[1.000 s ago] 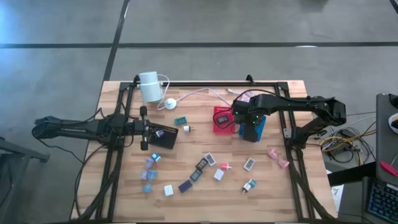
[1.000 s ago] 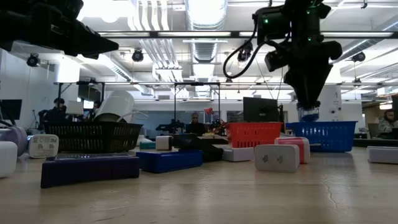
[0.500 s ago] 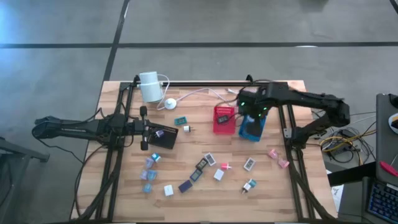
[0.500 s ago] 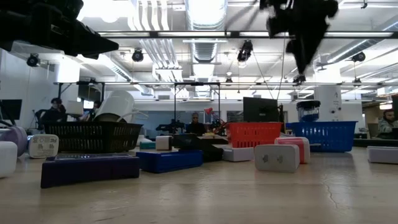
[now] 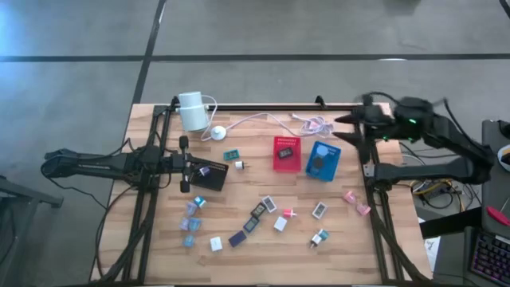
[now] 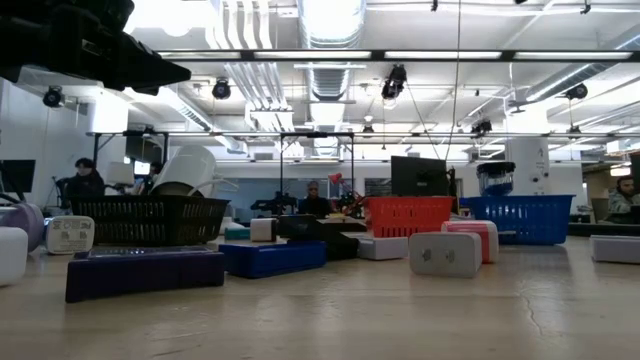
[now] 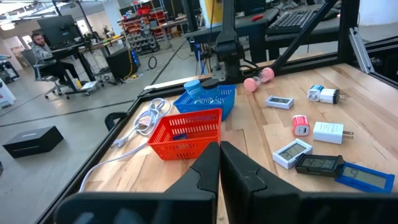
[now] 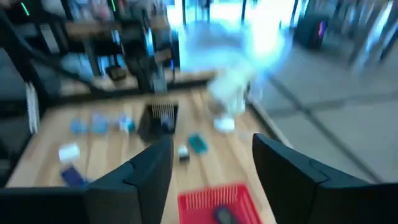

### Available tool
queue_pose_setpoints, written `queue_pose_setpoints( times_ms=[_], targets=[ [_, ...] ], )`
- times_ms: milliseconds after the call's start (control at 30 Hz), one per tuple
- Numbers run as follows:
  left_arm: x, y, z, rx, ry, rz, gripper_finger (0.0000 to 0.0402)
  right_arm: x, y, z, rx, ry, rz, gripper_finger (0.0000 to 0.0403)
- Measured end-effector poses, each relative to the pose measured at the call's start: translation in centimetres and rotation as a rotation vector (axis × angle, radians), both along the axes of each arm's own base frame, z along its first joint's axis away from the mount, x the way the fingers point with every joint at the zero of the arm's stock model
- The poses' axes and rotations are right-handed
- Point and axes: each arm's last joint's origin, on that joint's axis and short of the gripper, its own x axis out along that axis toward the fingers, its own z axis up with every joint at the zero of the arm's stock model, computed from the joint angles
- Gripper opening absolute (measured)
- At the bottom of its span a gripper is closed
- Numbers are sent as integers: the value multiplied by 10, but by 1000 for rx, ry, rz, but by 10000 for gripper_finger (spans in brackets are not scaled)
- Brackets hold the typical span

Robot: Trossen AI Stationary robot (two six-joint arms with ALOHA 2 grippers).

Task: Pick & Place Office items
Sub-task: Put the black digital clock into the red bin

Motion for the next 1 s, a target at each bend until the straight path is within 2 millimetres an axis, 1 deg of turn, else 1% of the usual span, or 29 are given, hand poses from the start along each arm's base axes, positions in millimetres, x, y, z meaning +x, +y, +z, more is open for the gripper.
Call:
queue_pose_setpoints(
  times_ms=[100,200,300,400,500,633,733,833,900,1000],
  targets=[
    [0,0,0,0,0,0,16,-21,5,-18,-8,-136,-4,184],
    [0,0,0,0,0,0,16,-34,8,-41,-9,-249,-6,160],
    [0,0,0,-4,0,1,16,-37,10,-70,-27,-307,18,132],
    [0,0,0,-8,0,1,16,-34,11,-100,-53,-338,81,101],
    [0,0,0,-8,-1,1,16,-33,12,-123,-66,-378,128,75],
    [0,0,0,-7,0,0,16,-38,13,-142,-65,-412,131,56],
    [0,0,0,-3,0,0,16,-46,15,-150,-59,-455,131,52],
    [0,0,0,-2,0,0,16,-44,14,-153,-56,-452,127,50],
    [0,0,-1,0,3,2,16,-37,13,-159,-53,-413,126,46],
    [1,0,-1,2,10,12,16,-31,11,-167,-83,-400,129,40]
  ],
)
